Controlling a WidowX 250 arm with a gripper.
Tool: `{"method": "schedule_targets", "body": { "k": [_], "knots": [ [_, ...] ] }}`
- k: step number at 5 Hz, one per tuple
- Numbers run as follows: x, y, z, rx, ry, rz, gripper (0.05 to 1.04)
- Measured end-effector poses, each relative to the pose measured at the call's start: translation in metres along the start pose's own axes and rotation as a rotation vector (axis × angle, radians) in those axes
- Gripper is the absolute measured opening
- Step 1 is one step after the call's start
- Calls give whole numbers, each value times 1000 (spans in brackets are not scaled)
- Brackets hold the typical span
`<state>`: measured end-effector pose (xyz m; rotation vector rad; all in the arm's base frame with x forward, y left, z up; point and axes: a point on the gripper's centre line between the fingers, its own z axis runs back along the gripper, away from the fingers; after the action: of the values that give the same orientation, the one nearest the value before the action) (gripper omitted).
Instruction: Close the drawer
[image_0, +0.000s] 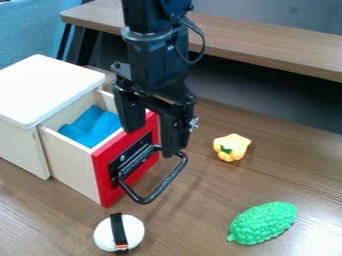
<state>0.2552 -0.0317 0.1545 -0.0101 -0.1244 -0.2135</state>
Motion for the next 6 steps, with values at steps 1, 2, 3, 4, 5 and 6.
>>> {"method": "schedule_targets", "body": {
  "k": [1, 2, 3, 4, 5, 6],
  "knots": [
    [-1, -1, -6, -7, 24, 2, 1000],
    [1, 7, -34, -42, 103, 27, 1000],
    [12, -11, -64, -50, 128, 51, 1000],
    [12, -11, -82, -48, 166, 93, 1000],
    [10, -5, -86, -46, 159, 117, 1000],
    [10, -3, -87, -44, 153, 119, 1000]
  ]
}}
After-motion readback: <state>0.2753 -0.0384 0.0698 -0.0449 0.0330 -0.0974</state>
